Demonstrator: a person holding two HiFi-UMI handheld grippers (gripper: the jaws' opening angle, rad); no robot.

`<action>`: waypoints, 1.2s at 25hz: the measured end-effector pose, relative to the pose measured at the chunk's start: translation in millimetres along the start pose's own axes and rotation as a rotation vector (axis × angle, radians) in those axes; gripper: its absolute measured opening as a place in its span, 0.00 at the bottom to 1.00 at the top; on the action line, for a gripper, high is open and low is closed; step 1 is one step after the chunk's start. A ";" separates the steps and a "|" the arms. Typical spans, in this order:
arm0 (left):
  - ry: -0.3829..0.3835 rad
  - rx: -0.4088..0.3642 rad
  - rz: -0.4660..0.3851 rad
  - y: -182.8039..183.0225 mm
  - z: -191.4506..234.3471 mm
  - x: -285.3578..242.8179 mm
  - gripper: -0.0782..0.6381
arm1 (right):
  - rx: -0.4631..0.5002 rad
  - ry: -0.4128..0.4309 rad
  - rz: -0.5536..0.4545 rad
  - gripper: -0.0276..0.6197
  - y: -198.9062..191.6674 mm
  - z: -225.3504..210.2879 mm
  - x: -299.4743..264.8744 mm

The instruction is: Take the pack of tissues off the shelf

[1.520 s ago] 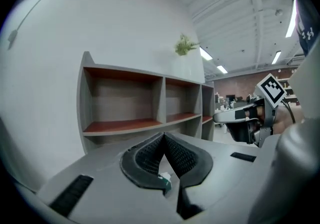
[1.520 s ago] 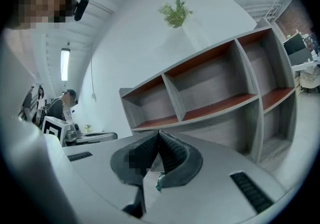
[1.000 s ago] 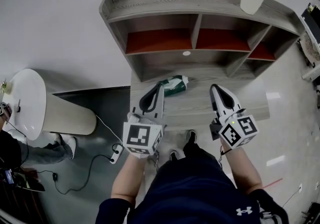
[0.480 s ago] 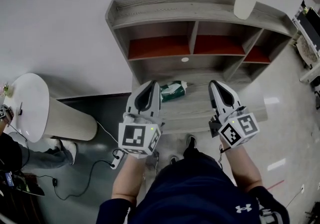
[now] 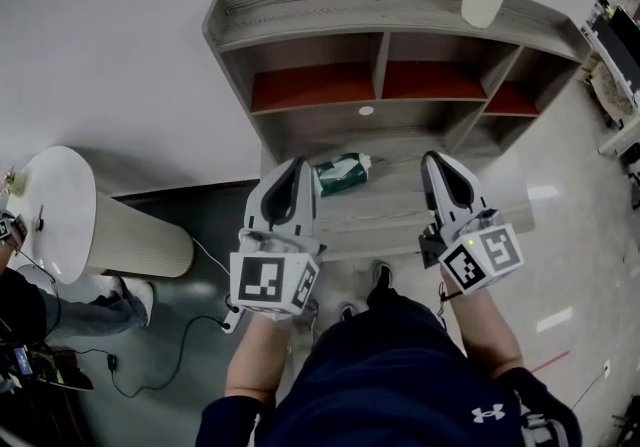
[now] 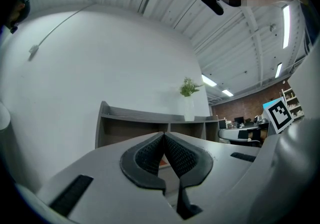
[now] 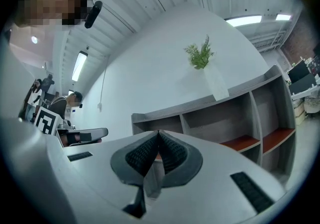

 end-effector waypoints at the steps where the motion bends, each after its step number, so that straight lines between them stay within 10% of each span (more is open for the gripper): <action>1: 0.004 -0.003 0.001 -0.6 -0.8 0.3 0.13 | 0.005 -0.002 -0.003 0.06 0.8 -1.2 0.7; 30: 0.094 -0.046 0.083 -38.1 14.2 -28.6 0.13 | 0.005 -0.010 0.042 0.06 -25.0 -49.0 -22.1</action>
Point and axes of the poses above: the fingertips, and each gripper's own axes: x backward along the fingers, z to its left, y out of its top, the point moved 5 cm from there along x, backward along the fingers, and after that the axes turned 4 degrees about -z, right-handed, at the moved point
